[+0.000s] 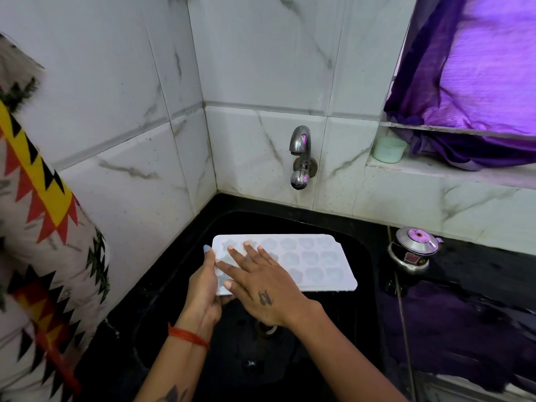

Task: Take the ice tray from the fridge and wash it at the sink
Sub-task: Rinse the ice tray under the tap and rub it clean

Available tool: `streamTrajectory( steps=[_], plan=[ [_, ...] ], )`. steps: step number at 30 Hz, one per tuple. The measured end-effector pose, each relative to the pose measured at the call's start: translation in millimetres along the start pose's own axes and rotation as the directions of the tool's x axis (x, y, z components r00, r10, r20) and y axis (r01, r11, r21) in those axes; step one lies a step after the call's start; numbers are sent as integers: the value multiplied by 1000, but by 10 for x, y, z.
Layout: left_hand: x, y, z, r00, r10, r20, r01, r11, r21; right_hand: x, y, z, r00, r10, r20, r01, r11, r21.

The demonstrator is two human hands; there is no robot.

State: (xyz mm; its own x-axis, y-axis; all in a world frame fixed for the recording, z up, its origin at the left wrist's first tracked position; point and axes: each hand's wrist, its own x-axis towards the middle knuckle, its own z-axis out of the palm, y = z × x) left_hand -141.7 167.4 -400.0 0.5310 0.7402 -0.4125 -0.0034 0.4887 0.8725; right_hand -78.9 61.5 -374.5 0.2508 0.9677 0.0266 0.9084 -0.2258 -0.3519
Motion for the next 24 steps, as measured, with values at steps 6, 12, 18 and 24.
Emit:
streamTrajectory(
  steps=[6,12,18,24],
  plan=[
    [-17,10,8,1000,-1,-9,1,1000,-11,-60,14,23,999,-33,-23,32,999,-39],
    [-11,9,-6,1000,-2,-4,2,1000,-14,-110,20,45,998,-51,-48,48,997,-60],
    [-29,10,3,1000,2,11,-2,1000,-29,-168,46,66,997,-49,-62,44,996,-82],
    [-10,18,-7,1000,2,-4,-2,1000,-28,-241,97,83,995,-40,-90,31,995,-96]
  ],
)
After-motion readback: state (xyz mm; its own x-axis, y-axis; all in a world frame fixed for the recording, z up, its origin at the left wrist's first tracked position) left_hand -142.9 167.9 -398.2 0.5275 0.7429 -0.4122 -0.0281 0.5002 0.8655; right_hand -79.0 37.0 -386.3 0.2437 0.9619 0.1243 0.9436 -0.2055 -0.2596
